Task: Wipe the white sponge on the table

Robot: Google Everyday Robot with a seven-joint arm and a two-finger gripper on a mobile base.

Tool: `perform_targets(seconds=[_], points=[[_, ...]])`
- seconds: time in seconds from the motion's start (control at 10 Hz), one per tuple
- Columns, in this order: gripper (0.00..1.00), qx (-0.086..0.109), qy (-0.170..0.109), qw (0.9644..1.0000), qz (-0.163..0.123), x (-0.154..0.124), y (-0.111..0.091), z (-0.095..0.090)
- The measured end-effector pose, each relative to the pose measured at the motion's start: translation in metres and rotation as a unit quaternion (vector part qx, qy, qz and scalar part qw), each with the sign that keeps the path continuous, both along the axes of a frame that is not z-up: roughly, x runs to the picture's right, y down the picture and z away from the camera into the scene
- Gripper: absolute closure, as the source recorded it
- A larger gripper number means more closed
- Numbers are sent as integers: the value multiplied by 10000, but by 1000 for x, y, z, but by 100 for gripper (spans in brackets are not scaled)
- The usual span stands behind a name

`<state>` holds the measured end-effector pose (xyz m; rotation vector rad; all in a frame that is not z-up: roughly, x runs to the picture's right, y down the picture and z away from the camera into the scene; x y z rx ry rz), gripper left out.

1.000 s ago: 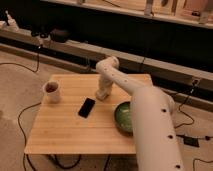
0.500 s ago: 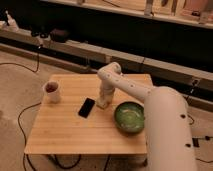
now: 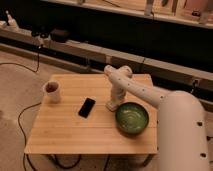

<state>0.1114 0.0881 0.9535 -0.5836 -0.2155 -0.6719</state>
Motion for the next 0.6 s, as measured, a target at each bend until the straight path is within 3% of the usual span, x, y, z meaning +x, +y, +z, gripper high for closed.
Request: perform_targets(seconds=[0.3,0.6], points=[[62,192,392,9990,89,35,-20,5],[62,437,427,9981,98,28,-52,19]])
